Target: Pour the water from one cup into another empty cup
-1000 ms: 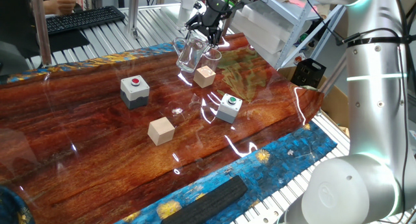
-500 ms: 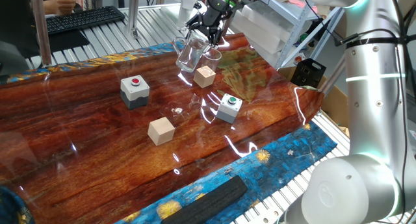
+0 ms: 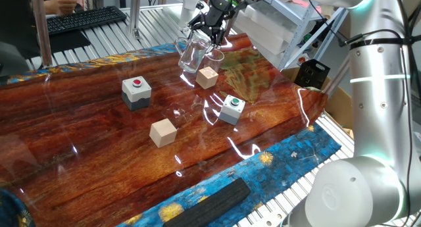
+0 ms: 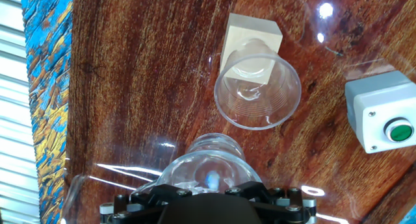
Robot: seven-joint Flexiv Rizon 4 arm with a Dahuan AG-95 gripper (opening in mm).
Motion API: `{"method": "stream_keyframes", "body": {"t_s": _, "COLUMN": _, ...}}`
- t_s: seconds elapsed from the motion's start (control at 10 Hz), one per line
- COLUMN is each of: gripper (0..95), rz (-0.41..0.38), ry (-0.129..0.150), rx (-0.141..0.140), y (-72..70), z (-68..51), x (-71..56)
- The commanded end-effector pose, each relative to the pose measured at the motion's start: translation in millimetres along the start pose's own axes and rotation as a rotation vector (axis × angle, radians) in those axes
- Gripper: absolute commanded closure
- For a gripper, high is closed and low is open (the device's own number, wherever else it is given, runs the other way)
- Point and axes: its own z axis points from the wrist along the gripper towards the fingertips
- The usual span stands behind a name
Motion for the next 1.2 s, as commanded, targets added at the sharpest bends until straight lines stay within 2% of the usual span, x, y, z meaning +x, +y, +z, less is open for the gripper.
{"method": "stream_keyframes", "body": {"t_s": 0.1, "gripper": 95.0, "rz": -0.014, "ry": -0.010, "rx": 0.005, "y": 0.6, "z": -0.3, "x": 0.0}}
{"method": "stream_keyframes", "body": {"t_s": 0.7, "gripper": 95.0, "rz": -0.007, "ry": -0.023, "rx": 0.009, "y": 0.6, "z": -0.3, "x": 0.0}}
{"method": "stream_keyframes", "body": {"t_s": 0.8, "gripper": 95.0, "rz": -0.005, "ry": -0.037, "rx": 0.014, "y": 0.6, "z": -0.3, "x": 0.0}}
{"method": "stream_keyframes", "body": {"t_s": 1.2, "gripper": 95.0, "rz": 0.018, "ry": -0.052, "rx": 0.026, "y": 0.6, "z": -0.3, "x": 0.0}}
